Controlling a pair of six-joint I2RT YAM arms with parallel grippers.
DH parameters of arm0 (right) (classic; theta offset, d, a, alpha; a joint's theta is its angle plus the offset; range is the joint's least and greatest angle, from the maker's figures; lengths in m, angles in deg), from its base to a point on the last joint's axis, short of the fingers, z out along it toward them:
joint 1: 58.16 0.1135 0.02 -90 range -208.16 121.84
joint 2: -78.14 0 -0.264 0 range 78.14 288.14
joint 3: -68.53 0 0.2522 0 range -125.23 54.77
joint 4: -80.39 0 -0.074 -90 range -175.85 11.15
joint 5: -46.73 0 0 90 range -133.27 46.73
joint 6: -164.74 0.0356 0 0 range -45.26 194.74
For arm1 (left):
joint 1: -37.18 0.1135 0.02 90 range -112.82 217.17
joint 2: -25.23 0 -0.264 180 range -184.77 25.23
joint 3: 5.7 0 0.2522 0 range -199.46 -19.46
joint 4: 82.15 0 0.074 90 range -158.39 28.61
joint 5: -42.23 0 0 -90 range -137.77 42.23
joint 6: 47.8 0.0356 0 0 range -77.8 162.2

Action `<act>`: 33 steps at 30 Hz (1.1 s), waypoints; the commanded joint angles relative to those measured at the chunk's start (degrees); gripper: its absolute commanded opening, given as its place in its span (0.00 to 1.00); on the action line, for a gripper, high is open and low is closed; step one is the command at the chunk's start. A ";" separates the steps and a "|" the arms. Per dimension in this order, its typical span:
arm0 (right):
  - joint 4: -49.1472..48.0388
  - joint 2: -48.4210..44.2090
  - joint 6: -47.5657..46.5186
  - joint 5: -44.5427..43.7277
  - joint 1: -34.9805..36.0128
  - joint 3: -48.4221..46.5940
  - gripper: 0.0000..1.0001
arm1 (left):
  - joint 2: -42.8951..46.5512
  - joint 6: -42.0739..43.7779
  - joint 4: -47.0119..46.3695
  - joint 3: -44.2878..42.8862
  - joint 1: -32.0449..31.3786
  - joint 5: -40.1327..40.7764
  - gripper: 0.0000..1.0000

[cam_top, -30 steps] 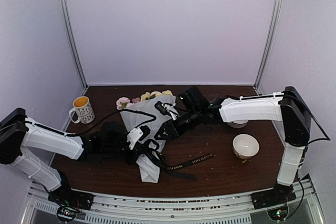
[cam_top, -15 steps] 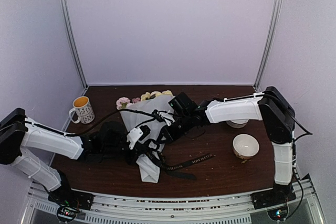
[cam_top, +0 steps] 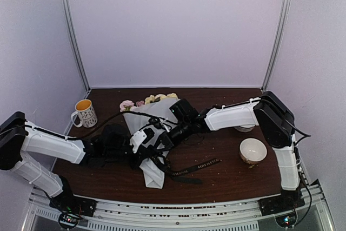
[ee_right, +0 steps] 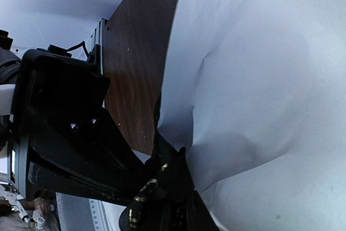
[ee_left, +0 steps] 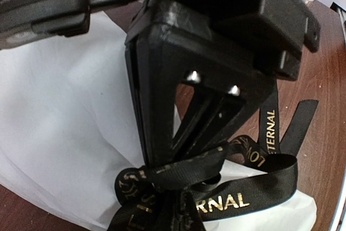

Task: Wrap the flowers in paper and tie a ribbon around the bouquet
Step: Cross the half-tied ribbon over the folded bouquet.

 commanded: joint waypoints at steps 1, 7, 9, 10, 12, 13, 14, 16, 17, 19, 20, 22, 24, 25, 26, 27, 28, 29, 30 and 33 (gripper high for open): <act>-3.75 0.95 1.58 6.09 0.28 -1.19 0.12 | -0.10 0.21 -3.46 -1.66 1.05 -1.10 0.00; -8.07 1.52 3.89 6.27 -0.10 -0.11 0.18 | 1.01 0.08 -0.46 -1.51 2.02 -1.42 0.14; -8.76 2.19 4.75 6.59 -0.22 -0.36 0.18 | 2.27 0.06 0.85 -1.35 1.98 -1.23 0.17; -9.30 2.34 5.19 6.81 -0.29 -0.32 0.18 | 2.93 0.03 1.42 -1.33 2.01 -1.53 0.20; -9.73 2.48 5.45 6.93 -0.30 -0.31 0.18 | 4.21 0.02 2.77 -1.33 2.02 -2.30 0.26; -9.72 2.60 5.44 6.90 -0.27 -0.42 0.18 | 4.85 0.15 3.60 -1.33 2.02 -2.60 0.29; -9.73 2.62 5.38 6.95 -0.27 -0.56 0.18 | 5.48 0.26 4.41 -1.33 2.02 -2.91 0.32; -9.59 2.62 5.29 7.11 -0.31 -0.77 0.18 | 6.70 0.34 6.72 -1.48 2.06 -3.72 0.38; -9.59 2.63 5.23 7.33 -0.28 -0.79 0.18 | 7.09 0.40 7.92 -1.46 2.03 -4.21 0.40; -9.53 2.58 4.98 7.58 -0.29 -0.71 0.18 | 7.56 0.35 10.22 -1.50 2.02 -4.92 0.42; -9.45 2.67 4.81 7.48 -0.28 -0.71 0.18 | 7.72 0.16 11.02 -1.38 2.02 -4.93 0.43; -9.08 2.76 4.50 7.53 -0.23 -0.83 0.18 | 8.14 -0.24 11.84 -0.71 2.02 -5.11 0.43; -8.81 3.07 4.31 7.78 -0.30 -1.10 0.18 | 9.17 -0.83 12.20 0.02 2.02 -5.12 0.45; -8.65 3.16 4.23 7.82 -0.26 -1.19 0.18 | 9.64 -0.98 12.23 0.21 2.02 -5.43 0.45; -8.52 3.15 4.09 7.82 -0.25 -1.23 0.18 | 10.17 -1.04 12.16 0.37 2.02 -5.97 0.47; -8.22 3.21 3.93 7.78 -0.29 -1.30 0.18 | 10.50 -0.91 12.22 0.49 2.02 -6.90 0.49; -7.88 3.28 3.61 7.67 -0.24 -1.44 0.17 | 10.68 -0.63 12.35 0.53 2.02 -7.89 0.50; -7.65 3.38 3.37 7.75 -0.25 -1.56 0.17 | 10.84 -0.30 12.47 0.58 2.02 -8.86 0.51; -7.62 3.52 3.26 7.83 -0.22 -1.67 0.17 | 10.81 0.01 12.62 0.68 2.02 -9.60 0.51; -7.26 3.54 3.08 8.06 -0.23 -1.85 0.17 | 9.80 1.29 13.16 0.51 2.02 -10.68 0.51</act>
